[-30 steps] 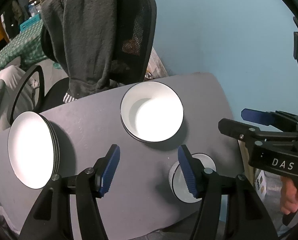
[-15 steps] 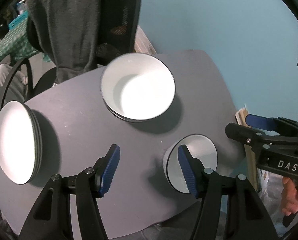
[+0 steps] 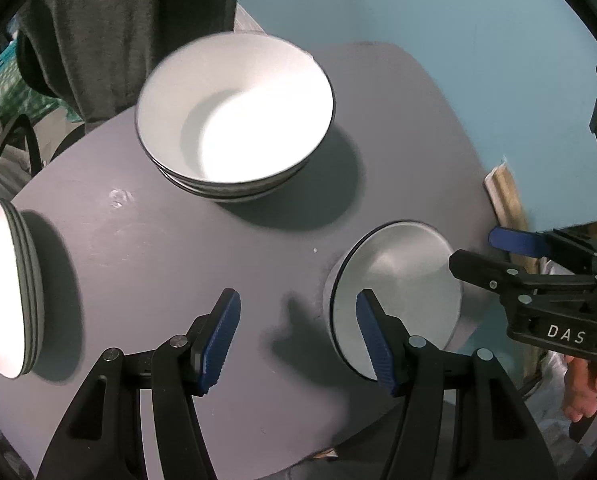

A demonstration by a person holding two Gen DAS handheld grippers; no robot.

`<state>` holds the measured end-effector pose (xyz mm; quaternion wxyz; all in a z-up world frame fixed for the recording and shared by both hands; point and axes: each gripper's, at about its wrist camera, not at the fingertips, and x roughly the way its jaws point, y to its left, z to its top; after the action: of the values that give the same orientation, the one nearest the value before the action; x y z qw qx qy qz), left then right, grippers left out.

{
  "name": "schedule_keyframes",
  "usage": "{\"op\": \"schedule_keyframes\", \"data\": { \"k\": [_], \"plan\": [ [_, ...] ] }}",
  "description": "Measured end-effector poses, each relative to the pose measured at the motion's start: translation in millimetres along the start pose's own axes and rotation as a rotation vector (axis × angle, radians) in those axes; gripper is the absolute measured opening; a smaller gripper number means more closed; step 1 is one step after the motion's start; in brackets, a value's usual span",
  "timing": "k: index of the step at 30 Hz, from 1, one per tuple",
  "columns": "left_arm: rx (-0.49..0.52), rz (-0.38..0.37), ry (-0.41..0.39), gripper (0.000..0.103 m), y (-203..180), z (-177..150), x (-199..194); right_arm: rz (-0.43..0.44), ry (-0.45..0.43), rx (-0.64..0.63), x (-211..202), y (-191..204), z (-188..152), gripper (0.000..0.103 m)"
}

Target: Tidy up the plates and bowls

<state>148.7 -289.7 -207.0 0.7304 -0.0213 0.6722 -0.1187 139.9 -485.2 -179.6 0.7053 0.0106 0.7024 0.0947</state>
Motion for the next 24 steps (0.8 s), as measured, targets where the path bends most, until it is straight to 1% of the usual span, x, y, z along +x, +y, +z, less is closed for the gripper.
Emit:
{"op": "schedule_keyframes", "data": {
  "k": [4, 9, 16, 24],
  "plan": [
    [0.028, 0.008, 0.003, 0.062, -2.8, -2.6, 8.9, 0.005, 0.006, -0.008, 16.7, -3.8, -6.6, 0.065],
    [0.042, -0.01, 0.019, 0.062, -8.8, -5.8, 18.3, 0.018, 0.009, -0.012, 31.5, -8.9, -6.6, 0.065],
    [0.014, -0.027, 0.046, 0.062, -10.9, -5.1, 32.2, 0.03, -0.006, -0.034, 39.0, -14.0, -5.3, 0.065],
    [-0.015, -0.033, 0.059, 0.062, -1.5, -5.7, 41.6, 0.025, -0.007, -0.071, 45.3, -13.2, -10.1, 0.064]
  ]
}}
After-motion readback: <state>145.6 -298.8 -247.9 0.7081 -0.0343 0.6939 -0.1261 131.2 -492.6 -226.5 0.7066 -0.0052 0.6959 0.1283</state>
